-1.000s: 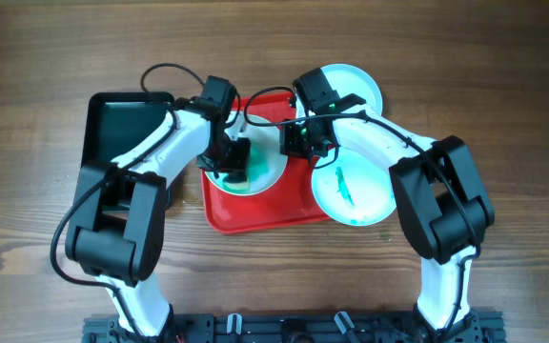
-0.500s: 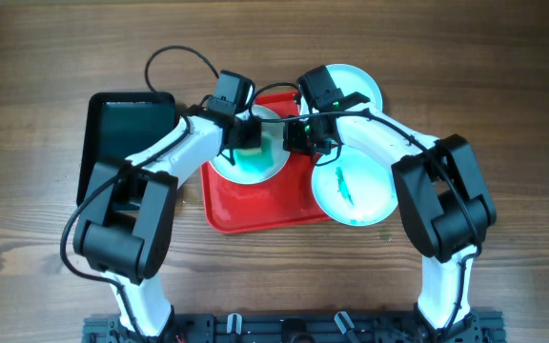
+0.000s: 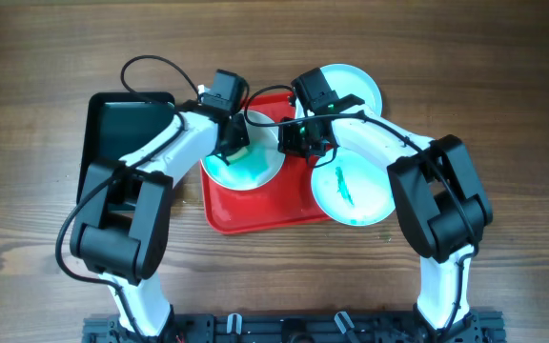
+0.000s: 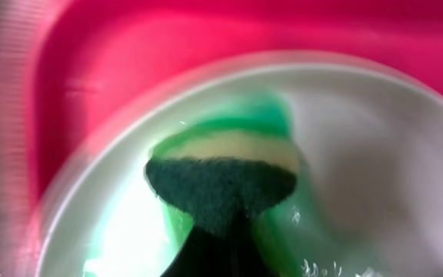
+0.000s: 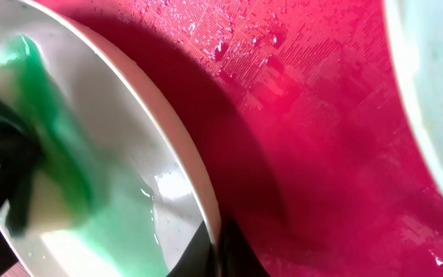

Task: Clean dirty plates on tray and stack at the side
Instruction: 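Scrub the white plate with the sponge while right gripper holds its rim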

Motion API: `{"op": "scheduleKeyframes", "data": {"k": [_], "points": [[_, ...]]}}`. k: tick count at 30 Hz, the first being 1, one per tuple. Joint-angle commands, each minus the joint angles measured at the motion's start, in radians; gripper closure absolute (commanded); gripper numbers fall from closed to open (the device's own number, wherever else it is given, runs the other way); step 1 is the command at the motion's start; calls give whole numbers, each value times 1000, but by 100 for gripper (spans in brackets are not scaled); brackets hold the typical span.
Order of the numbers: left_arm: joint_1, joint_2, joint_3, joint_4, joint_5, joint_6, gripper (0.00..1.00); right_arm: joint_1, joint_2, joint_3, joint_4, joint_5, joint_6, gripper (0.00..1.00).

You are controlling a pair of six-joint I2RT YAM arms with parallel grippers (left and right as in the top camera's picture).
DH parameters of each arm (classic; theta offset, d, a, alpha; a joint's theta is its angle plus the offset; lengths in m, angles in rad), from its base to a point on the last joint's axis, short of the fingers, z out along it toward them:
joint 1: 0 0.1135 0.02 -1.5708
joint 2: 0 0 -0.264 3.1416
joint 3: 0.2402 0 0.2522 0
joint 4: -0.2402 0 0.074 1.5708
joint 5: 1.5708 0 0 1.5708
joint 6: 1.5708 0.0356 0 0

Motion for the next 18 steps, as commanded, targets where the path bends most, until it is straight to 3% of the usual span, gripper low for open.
{"op": "scheduleKeyframes", "data": {"k": [1,4,6,10,13,15,18], "points": [[-22,41,-44,-8,606,346,96,16,45,-15,-8,14,25,96],[-20,41,-44,120,550,322,96,18,45,-15,-7,14,24,95],[-19,42,-44,210,406,249,96,18,45,-15,-8,15,23,96],[-19,42,-44,256,-156,-18,96,18,45,-15,-7,19,23,96],[-19,42,-44,201,-460,-134,96,18,45,-15,-7,30,25,96],[-20,42,-44,132,-466,-134,96,18,45,-15,-8,37,26,96],[-22,42,-44,-37,-343,-134,96,18,45,-15,-10,37,26,96]]}}
